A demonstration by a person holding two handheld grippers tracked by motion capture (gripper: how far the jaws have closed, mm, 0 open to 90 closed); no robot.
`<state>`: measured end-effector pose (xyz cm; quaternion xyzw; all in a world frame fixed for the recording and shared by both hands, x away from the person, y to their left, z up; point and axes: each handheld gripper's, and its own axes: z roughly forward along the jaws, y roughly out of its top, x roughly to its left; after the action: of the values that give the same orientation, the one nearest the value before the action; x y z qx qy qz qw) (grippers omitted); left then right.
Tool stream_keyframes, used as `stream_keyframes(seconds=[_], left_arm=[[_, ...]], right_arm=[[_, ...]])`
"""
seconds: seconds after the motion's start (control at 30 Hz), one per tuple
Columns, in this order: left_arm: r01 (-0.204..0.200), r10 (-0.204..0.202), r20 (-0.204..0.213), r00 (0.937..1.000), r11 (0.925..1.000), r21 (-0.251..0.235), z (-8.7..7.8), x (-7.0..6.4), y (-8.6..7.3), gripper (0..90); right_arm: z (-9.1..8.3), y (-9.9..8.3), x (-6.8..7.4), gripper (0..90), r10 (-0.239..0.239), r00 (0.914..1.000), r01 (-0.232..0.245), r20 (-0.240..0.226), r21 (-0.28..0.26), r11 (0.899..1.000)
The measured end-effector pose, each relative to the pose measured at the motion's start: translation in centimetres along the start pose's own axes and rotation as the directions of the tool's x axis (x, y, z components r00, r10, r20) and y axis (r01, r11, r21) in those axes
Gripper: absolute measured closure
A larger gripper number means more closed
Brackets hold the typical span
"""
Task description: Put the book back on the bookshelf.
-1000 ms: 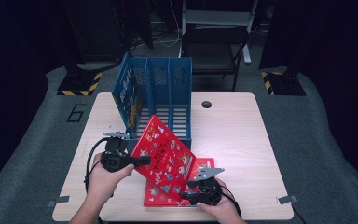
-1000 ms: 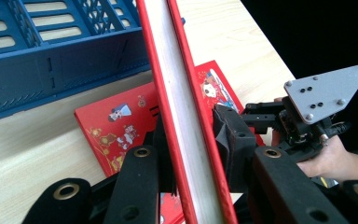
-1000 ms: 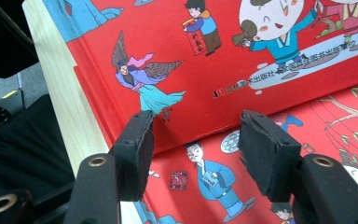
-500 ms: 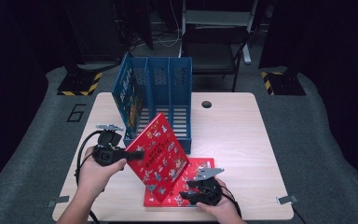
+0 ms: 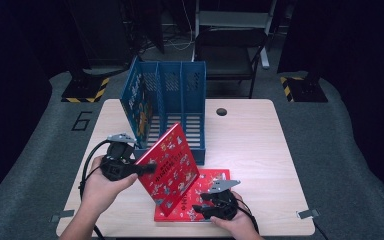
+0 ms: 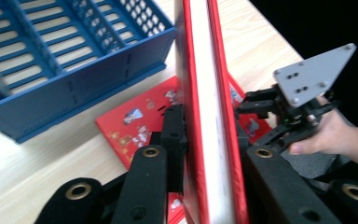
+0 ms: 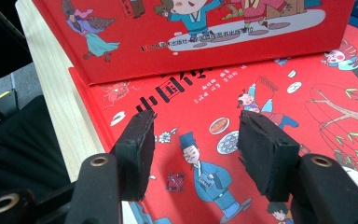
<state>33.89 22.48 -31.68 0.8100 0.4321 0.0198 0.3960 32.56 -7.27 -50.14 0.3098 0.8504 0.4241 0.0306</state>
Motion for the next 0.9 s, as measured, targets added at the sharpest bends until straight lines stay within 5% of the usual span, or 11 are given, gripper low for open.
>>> stream_keyframes(seconds=[0.17, 0.43, 0.53, 0.9], left_arm=[[-0.014, 0.014, 0.014, 0.9998, 0.9999, 0.008, 0.6, -0.4, 0.7, 72.7], [-0.029, 0.031, -0.043, 0.9986, 0.999, 0.034, 1.8, -0.2, 1.4, 72.1], [-0.011, 0.012, -0.039, 0.9992, 0.9992, 0.038, 2.1, -0.2, 1.4, 72.2], [-0.046, 0.05, -0.067, 0.9965, 0.9976, 0.052, 2.6, -0.6, 1.3, 72.4]], right_arm=[[0.1, 0.1, 0.1, 45.7, 0.007, 1.0, -0.007, 0.007, -0.002, 1.0], [0.1, 0.1, 0.1, 45.6, 0.005, 1.0, -0.005, 0.003, -0.002, 1.0], [0.1, 0.0, 0.1, 45.5, 0.004, 1.0, -0.004, 0.005, -0.003, 1.0], [0.2, 0.0, 0.2, 45.5, 0.0, 1.0, 0.0, 0.007, -0.005, 1.0]])
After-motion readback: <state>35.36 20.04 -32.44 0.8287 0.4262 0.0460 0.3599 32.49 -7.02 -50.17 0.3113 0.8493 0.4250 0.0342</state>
